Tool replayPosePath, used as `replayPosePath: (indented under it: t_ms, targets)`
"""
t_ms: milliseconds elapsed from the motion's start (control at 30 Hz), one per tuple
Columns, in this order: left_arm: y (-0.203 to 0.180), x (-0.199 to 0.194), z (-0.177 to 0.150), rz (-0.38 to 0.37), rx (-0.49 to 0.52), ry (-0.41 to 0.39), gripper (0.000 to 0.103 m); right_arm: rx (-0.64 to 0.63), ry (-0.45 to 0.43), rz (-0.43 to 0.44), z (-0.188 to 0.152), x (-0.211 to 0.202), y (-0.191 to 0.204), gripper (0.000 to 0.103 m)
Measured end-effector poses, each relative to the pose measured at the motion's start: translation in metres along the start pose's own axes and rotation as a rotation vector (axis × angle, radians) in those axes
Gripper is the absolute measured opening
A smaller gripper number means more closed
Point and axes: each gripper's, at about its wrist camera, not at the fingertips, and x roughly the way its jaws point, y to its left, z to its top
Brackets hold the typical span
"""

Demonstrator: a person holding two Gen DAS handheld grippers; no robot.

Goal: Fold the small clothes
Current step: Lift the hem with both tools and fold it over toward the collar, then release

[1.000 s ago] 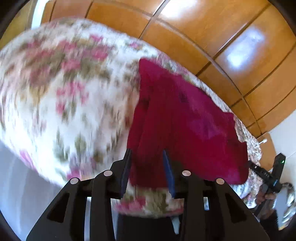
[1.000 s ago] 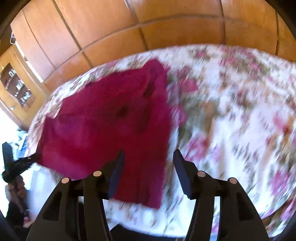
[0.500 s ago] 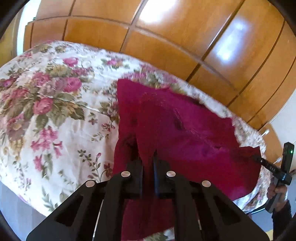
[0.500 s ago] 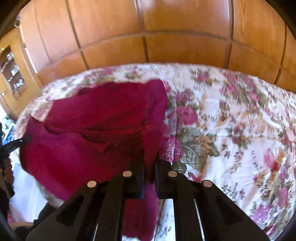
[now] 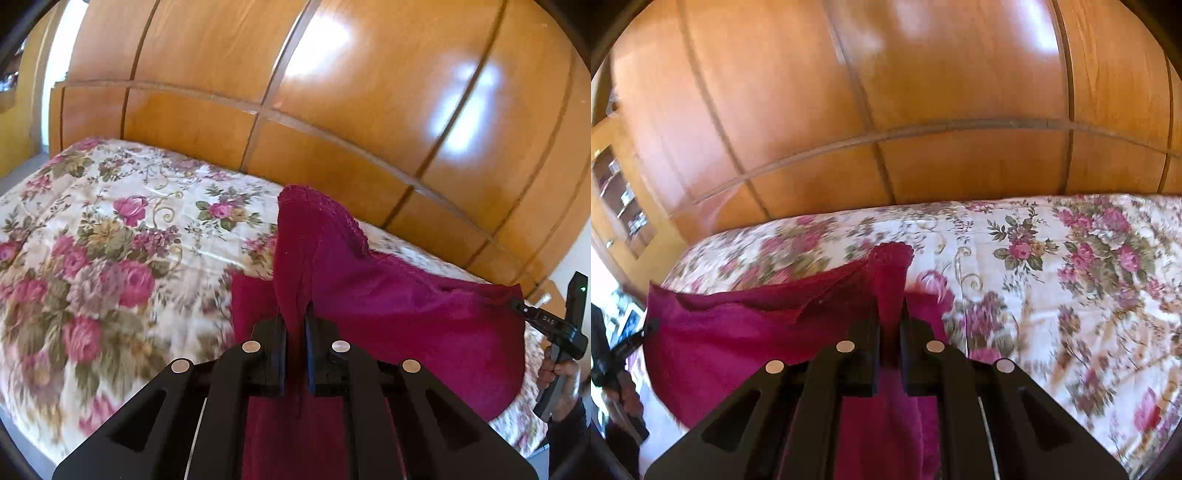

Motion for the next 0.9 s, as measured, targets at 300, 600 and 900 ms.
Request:
replayPosePath:
  t_ms: [300, 600, 900]
  targets:
    - [0.026, 0.111, -0.009, 0.193, -0.009, 0.220, 0.011, 0.018, 0.182, -0.100, -0.012, 0.114, -0.018, 0.014]
    - [0.034, 0.048, -0.020, 0.213, -0.044, 0.155, 0.021, 0.001, 0.137, 0.059, -0.041, 0.019, -0.029, 0.046]
    - [0.039, -0.013, -0.079, 0.149, -0.093, 0.164, 0.021, -0.066, 0.274, 0.117, -0.130, -0.028, -0.024, 0.046]
